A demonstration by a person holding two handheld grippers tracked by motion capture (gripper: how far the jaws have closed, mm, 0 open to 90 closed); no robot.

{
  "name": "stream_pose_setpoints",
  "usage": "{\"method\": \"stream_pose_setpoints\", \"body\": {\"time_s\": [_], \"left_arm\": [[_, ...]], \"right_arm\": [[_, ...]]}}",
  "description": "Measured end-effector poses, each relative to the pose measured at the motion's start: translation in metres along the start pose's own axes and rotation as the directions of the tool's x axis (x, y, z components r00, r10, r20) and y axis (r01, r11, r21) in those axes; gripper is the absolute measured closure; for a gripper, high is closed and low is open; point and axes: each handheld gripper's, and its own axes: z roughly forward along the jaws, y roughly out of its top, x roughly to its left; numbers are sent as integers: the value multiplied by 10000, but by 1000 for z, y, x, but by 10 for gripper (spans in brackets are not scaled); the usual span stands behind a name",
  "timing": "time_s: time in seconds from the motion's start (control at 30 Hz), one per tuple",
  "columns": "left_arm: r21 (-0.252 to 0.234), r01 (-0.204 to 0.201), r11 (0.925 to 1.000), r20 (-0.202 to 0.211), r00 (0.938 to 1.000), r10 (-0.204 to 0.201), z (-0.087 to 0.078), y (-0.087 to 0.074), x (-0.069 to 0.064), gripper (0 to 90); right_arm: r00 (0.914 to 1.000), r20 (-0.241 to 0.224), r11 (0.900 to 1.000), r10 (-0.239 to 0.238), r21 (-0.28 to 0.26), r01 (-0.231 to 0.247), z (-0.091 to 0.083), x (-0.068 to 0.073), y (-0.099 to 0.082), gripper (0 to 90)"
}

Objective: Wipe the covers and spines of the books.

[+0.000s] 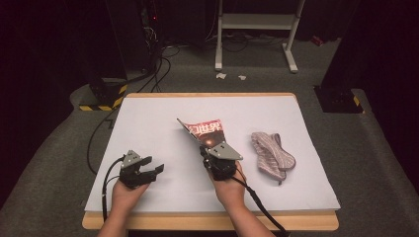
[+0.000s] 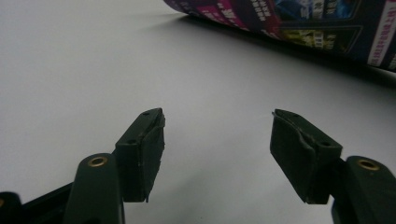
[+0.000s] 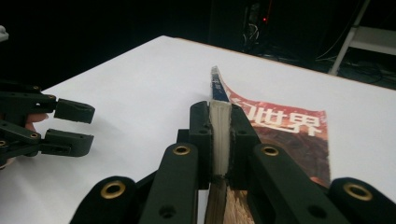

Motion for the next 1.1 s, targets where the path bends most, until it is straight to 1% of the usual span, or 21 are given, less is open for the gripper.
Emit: {"method": "stream_pose_setpoints", "body": {"time_s": [0.1, 0.2, 0.23, 0.27, 0.33, 0.37, 0.43, 0.5, 0.53, 0.57, 0.63, 0.67, 0.7, 0.73, 0.8, 0.83, 0.9, 0.93, 1.0, 1.03, 1.1], "left_arm": [[-28, -1, 10000, -6, 10000, 1, 0, 0, 1, 355], [-55, 31, 10000, -19, 10000, -31, -1, 0, 1, 355], [-78, 47, 10000, -10, 10000, -47, -2, 0, 2, 355], [-80, 52, 10000, -26, 10000, -52, -2, 0, 2, 355], [-91, 59, 9999, -62, 10000, -60, -2, 0, 3, 356], [-94, 64, 9999, -75, 10000, -64, -2, 0, 3, 356], [-91, 88, 9999, -100, 9999, -89, -3, 0, 4, 356], [-76, 98, 9999, -120, 9999, -99, -4, 0, 4, 357], [-70, 81, 9999, -128, 9999, -82, -4, 0, 4, 357], [-62, 90, 9999, -117, 9999, -91, -4, 0, 4, 357], [-60, 110, 9999, 6, 9999, -110, -4, 0, 3, 358], [-81, 118, 9999, 138, 9998, -117, -4, 0, 2, 358], [-64, 134, 9999, 340, 9993, -131, -4, 1, -1, 357], [87, 99, 9999, 631, 9980, -104, -3, 2, -3, 354], [541, -124, 9985, 994, 9950, 70, 2, 4, -13, 344], [847, -204, 9962, 1352, 9908, 88, 5, 6, -20, 341], [1172, -360, 9925, 1658, 9860, 162, 10, 7, -30, 317], [1353, -515, 9895, 1715, 9848, 278, 14, 7, -37, 311], [1640, -726, 9838, 1652, 9852, 452, 20, 7, -45, 300], [1757, -731, 9817, 1660, 9852, 437, 23, 6, -48, 297], [2032, -658, 9769, 1868, 9820, 273, 30, 4, -50, 300]], "right_arm": [[9999, -106, 9999, 8, 137, -6, 11, 7, -2, 837], [9996, -293, 9997, 13, 242, -6, 18, 12, -5, 817], [9994, -339, 9996, -15, 277, 25, 19, 15, -6, 803], [9989, -474, 9995, -60, 295, 74, 20, 17, -6, 767], [9931, -1168, 9989, 41, 472, 14, 23, 21, -7, 649], [9849, -1723, 9978, 141, 655, -28, 24, 25, -8, 607], [9763, -2161, 9976, 88, 688, 62, 23, 30, -9, 552], [9720, -2348, 9981, 59, 609, 86, 18, 33, -9, 513], [9723, -2339, 9981, 39, 599, 104, 15, 33, -9, 503], [9745, -2244, 9981, -8, 593, 145, 12, 31, -9, 498], [9816, -1908, 9974, -57, 691, 192, 8, 23, -12, 491], [9850, -1723, 9969, -42, 769, 177, 5, 17, -15, 489], [9886, -1505, 9961, -14, 868, 146, 3, 10, -18, 484], [9923, -1240, 9949, -9, 996, 134, 1, 3, -22, 480], [9977, -683, 9925, 1, 1221, 83, -4, -12, -32, 481], [9989, -451, 9904, 87, 1381, -23, -6, -19, -37, 481], [9997, -95, 9832, 241, 1814, -220, -9, -33, -48, 482], [9995, 6, 9795, 301, 1992, -296, -10, -37, -52, 482], [9988, 221, 9670, 431, 2502, -473, -9, -45, -61, 483], [9986, 262, 9621, 460, 2677, -513, -9, -47, -64, 484], [9977, 258, 9510, 630, 3015, -678, -7, -50, -70, 491]]}}
